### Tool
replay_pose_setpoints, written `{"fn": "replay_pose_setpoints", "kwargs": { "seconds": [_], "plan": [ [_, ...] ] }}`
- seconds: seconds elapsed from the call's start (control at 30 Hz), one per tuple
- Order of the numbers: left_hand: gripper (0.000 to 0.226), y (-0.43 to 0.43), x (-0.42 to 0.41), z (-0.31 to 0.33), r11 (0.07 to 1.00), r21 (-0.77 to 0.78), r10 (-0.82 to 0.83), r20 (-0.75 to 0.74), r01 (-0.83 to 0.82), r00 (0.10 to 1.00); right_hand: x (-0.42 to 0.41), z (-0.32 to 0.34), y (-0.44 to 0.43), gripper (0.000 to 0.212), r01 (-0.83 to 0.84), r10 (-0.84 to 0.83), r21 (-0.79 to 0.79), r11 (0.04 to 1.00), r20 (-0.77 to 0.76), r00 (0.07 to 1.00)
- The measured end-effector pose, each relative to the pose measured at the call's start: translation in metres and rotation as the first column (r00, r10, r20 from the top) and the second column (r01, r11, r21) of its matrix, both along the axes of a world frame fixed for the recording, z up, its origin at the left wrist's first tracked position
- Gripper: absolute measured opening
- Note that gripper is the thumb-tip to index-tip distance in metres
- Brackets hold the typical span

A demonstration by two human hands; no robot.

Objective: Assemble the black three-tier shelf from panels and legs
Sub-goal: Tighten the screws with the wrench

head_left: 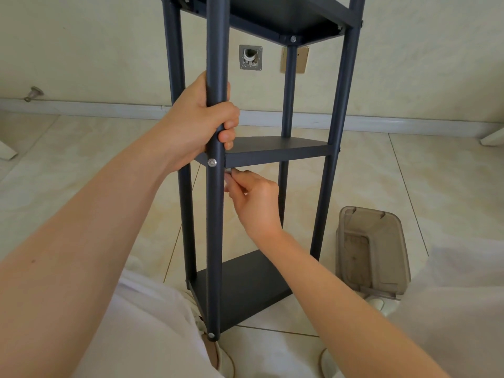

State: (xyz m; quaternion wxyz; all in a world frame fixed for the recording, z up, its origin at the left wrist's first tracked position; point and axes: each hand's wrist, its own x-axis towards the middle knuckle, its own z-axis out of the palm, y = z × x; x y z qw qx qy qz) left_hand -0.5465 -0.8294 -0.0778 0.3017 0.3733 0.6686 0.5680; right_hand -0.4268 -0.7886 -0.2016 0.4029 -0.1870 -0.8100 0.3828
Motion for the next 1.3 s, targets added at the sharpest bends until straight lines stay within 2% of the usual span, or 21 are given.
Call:
{"fn": "replay_pose_setpoints", "kwargs": {
  "seconds": [0.13,0.4,0.57,0.63,0.73,0.8,0.97,1.07,1.2,1.3],
  "plan": [
    [0.028,-0.001,-0.003,0.0,1.0,-0.006,0.007,0.007,-0.007,1.0,-0.012,-0.007,0.003,0.01,0.07,-0.068,0.099,0.993,-0.02,0.997],
    [0.028,0.001,-0.003,0.0,1.0,0.002,0.019,0.052,-0.019,0.998,-0.022,-0.013,0.0,0.006,0.043,-0.04,0.065,0.997,-0.043,0.998],
    [0.028,-0.001,-0.005,0.0,1.0,-0.001,0.019,0.058,-0.019,0.998,-0.011,-0.012,0.003,0.017,-0.046,0.049,-0.046,0.998,0.056,0.997],
    [0.027,-0.001,-0.005,0.0,1.0,-0.006,0.016,0.058,-0.015,0.998,-0.005,-0.008,0.006,0.027,-0.104,0.125,-0.172,0.98,0.113,0.986],
    [0.028,-0.002,-0.004,0.001,1.0,-0.008,0.015,0.056,-0.015,0.998,0.0,0.004,0.009,0.047,-0.166,0.24,-0.397,0.903,0.145,0.96],
    [0.028,-0.002,-0.003,0.001,1.0,-0.008,0.016,0.05,-0.016,0.999,0.002,0.012,0.01,0.051,-0.182,0.281,-0.469,0.864,0.149,0.948],
    [0.027,-0.002,-0.003,0.001,1.0,-0.017,0.019,0.046,-0.018,0.999,0.007,0.025,0.012,0.044,-0.224,0.341,-0.489,0.843,0.164,0.926],
    [0.027,-0.001,-0.004,0.002,1.0,-0.018,0.015,0.043,-0.014,0.999,0.011,0.026,0.013,0.043,-0.208,0.323,-0.49,0.846,0.161,0.933],
    [0.027,-0.001,-0.003,0.002,1.0,-0.02,0.006,0.039,-0.005,0.999,0.011,0.028,0.014,0.054,-0.184,0.3,-0.503,0.844,0.16,0.94],
    [0.027,-0.001,-0.004,0.002,1.0,-0.023,-0.001,0.04,0.002,0.999,0.009,0.031,0.015,0.048,-0.179,0.288,-0.483,0.857,0.161,0.944]
  ]
}}
